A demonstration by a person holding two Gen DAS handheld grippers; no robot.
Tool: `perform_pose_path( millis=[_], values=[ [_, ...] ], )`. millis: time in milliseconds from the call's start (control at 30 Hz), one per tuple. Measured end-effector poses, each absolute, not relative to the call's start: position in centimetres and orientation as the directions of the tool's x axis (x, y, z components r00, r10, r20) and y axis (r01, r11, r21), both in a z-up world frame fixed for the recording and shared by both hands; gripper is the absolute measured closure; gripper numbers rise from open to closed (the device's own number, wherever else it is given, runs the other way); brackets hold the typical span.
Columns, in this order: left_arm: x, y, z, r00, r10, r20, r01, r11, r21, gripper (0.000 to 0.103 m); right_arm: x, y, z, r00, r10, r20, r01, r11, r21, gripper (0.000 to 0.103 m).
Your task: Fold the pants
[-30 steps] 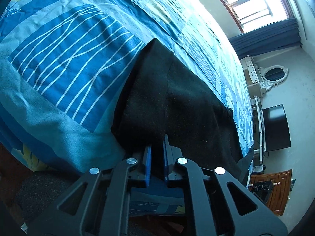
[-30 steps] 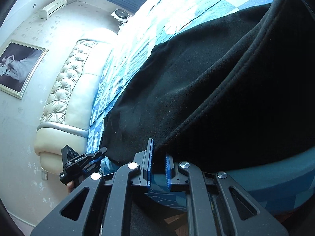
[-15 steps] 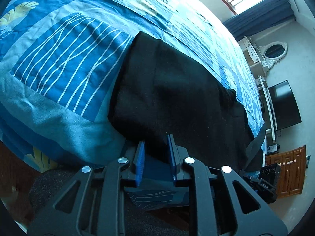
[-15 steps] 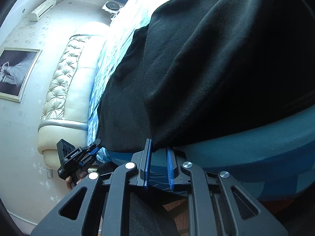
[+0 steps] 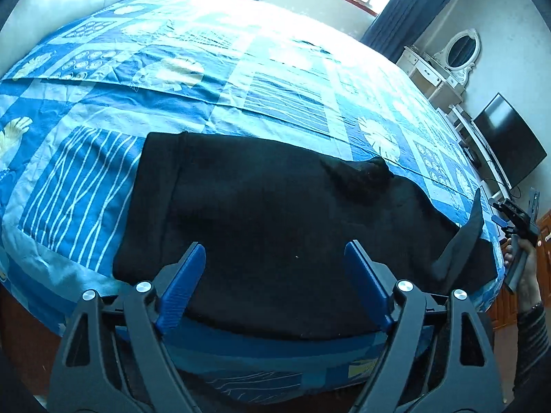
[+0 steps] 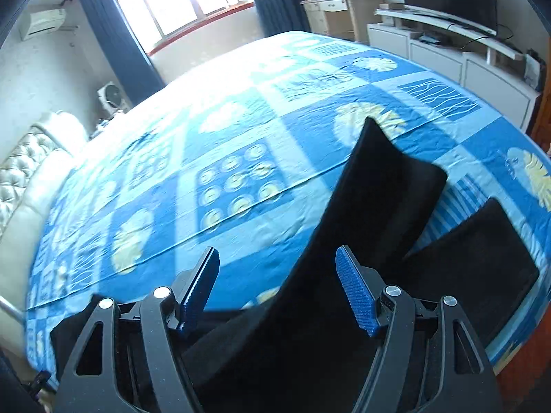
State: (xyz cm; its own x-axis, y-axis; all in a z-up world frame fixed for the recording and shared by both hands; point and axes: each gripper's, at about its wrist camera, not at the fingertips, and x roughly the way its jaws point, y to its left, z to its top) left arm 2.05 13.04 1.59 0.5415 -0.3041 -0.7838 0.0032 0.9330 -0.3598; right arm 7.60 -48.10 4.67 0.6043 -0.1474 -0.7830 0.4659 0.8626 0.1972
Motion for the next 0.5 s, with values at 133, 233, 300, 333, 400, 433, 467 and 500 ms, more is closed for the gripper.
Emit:
perform_pose_path(
  millis=[133,233,300,333,400,433,467,500],
  values=[
    [3.1,12.3,-0.1,0.503,-0.354,-0.789,-0.065,0.894,-0.443,0.02,11.5,-52.9,1.4,0.486,-0.21,-0.848,0.601,0.785,0.15,0.036],
    [3.3,11.6,-0.5,0.491,-0.363,-0.792,-0.081,0.886,-0.456,0.02,11.0,-54.5,0.2,0.479,-0.152,-0.865,0.597,0.779,0.194,0.073],
    [3.4,11.2,-0.8,0.481,-0.362,-0.798,-0.072,0.891,-0.447,0.02,9.3,-54.9,0.2,0.517,-0.123,-0.847,0.587,0.771,0.246,0.084],
    [3.4,11.0,-0.9,0.478,-0.359,-0.802,-0.069,0.894,-0.442,0.02,8.2,-55.0,0.5,0.539,-0.111,-0.835,0.58,0.767,0.272,0.088],
    [3.4,10.7,-1.3,0.471,-0.357,-0.807,-0.072,0.896,-0.438,0.02,5.1,-55.4,1.3,0.601,-0.075,-0.796,0.563,0.746,0.355,0.09],
    [3.4,10.6,-1.5,0.468,-0.359,-0.808,-0.075,0.894,-0.441,0.02,3.5,-55.6,1.7,0.628,-0.056,-0.776,0.553,0.734,0.394,0.09],
    [3.4,10.5,-1.7,0.466,-0.36,-0.809,-0.079,0.893,-0.443,0.02,1.9,-55.9,2.1,0.649,-0.046,-0.759,0.548,0.72,0.425,0.09],
    [3.3,10.4,-1.8,0.466,-0.358,-0.81,-0.08,0.894,-0.441,0.02,0.1,-56.2,2.3,0.669,-0.036,-0.743,0.543,0.706,0.455,0.09]
  ],
)
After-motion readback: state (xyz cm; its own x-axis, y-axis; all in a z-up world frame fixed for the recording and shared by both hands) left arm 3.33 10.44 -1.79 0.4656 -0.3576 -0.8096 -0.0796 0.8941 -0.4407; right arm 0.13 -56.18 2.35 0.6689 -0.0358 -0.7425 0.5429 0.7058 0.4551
